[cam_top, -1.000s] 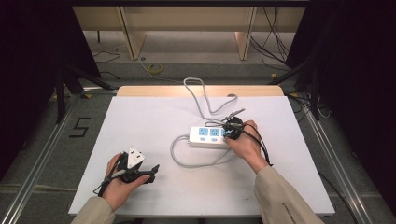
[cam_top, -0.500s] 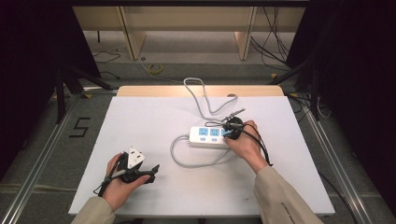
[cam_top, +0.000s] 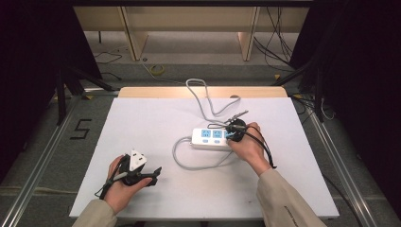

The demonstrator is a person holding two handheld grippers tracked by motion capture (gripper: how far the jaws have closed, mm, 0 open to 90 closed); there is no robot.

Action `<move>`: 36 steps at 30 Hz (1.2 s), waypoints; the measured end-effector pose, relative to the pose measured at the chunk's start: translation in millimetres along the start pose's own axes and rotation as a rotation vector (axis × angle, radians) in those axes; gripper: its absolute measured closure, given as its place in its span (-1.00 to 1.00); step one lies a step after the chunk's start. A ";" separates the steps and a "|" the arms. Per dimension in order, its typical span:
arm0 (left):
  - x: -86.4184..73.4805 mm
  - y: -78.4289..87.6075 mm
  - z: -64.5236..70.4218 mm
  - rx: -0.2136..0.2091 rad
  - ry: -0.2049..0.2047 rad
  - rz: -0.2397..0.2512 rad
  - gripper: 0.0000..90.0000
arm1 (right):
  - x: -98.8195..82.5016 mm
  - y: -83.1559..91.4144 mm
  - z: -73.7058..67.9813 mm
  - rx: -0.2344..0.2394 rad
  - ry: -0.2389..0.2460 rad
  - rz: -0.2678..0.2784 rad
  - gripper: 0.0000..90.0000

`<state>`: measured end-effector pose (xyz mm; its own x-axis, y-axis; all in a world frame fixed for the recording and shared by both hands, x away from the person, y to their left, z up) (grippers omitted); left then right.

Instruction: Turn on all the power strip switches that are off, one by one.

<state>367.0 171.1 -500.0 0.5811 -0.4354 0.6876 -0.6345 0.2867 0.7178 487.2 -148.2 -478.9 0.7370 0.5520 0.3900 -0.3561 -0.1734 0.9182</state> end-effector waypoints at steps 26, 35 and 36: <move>-0.8 -0.6 -1.0 -0.001 0.003 -0.004 -0.59 | -3.4 5.4 2.2 0.036 -0.019 0.061 1.00; -1.0 -1.0 -0.8 -0.002 0.005 -0.004 -0.59 | -6.3 12.4 2.1 0.051 -0.017 0.081 0.96; -1.1 -1.1 -0.8 -0.002 0.005 -0.005 -0.59 | -7.0 13.3 1.9 0.056 -0.017 0.084 0.95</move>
<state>367.4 171.9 -501.5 0.5870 -0.4326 0.6844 -0.6304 0.2862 0.7216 478.3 -155.9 -469.4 0.7155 0.5198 0.4667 -0.3849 -0.2642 0.8843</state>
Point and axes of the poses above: each handheld gripper's, and its own axes: y roughly backward along the jaws, x roughly out of its top, z roughly to its right, the point moved 4 cm from there along -y, roughly forward along the jaws, and after that the axes turned 9 degrees about -z, right-handed, at the moved point
